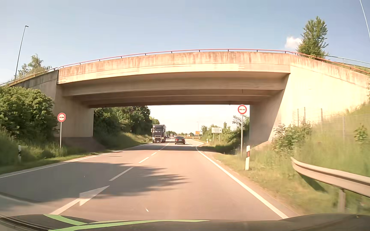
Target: Follow the waypoints while adhering to traffic rules and regulations
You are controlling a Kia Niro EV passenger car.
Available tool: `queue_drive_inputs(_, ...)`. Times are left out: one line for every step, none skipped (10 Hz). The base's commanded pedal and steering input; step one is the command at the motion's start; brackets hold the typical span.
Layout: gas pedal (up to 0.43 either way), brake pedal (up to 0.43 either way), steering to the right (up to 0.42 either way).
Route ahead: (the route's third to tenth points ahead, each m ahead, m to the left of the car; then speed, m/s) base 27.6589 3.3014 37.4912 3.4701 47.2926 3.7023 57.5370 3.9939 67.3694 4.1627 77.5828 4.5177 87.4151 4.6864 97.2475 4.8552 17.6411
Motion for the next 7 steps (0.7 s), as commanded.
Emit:
queue_drive_inputs(0.098, 0.000, 0.000)
queue_drive_inputs(0.098, 0.000, -0.001)
queue_drive_inputs(0.098, 0.000, -0.001)
queue_drive_inputs(0.098, 0.000, -0.001)
queue_drive_inputs(0.098, 0.000, 0.000)
queue_drive_inputs(0.098, 0.000, 0.000)
queue_drive_inputs(0.098, 0.000, 0.000)
